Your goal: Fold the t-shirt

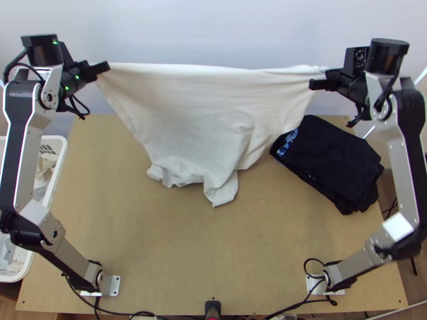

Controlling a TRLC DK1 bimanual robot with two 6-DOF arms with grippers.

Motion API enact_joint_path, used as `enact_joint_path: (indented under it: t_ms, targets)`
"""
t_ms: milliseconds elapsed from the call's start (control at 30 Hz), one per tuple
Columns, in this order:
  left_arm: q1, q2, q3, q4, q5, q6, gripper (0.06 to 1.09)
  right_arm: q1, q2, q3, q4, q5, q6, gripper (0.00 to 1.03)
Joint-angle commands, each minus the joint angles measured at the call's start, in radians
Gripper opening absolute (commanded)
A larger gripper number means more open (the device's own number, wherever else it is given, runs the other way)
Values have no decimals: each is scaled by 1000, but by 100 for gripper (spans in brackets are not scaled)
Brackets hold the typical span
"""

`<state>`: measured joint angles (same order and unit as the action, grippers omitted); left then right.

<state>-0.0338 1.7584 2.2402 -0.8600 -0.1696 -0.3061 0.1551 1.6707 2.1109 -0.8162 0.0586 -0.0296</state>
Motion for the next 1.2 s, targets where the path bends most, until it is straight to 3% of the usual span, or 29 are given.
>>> enact_joint_path:
  t_ms: [0, 100, 167, 333, 433, 633, 800, 1167]
  targets:
    - [-15, -40, 19, 104, 2, 2, 9, 147, -187, -226, 410, -39, 7, 3]
    - [-8, -63, 19, 187, 2, -8, 9, 193, -259, -324, 667, -65, 11, 3]
    - [-2, -83, 13, 245, 2, -24, 9, 213, -285, -344, 761, -66, 13, 3]
    - [18, -166, 6, 400, -47, -39, 9, 224, -379, -298, 769, -83, 99, 3]
    - [18, -243, -2, 418, -62, -47, 9, 222, -483, -324, 758, -117, 126, 3]
    - [0, -485, -103, 352, -64, -107, 9, 228, -853, -559, 729, -252, 148, 3]
    - [54, -694, -281, 404, -65, -111, 9, 230, -1098, -724, 713, -256, 148, 3]
    - [87, -803, -379, 415, -67, -108, 9, 244, -1126, -672, 698, -256, 149, 3]
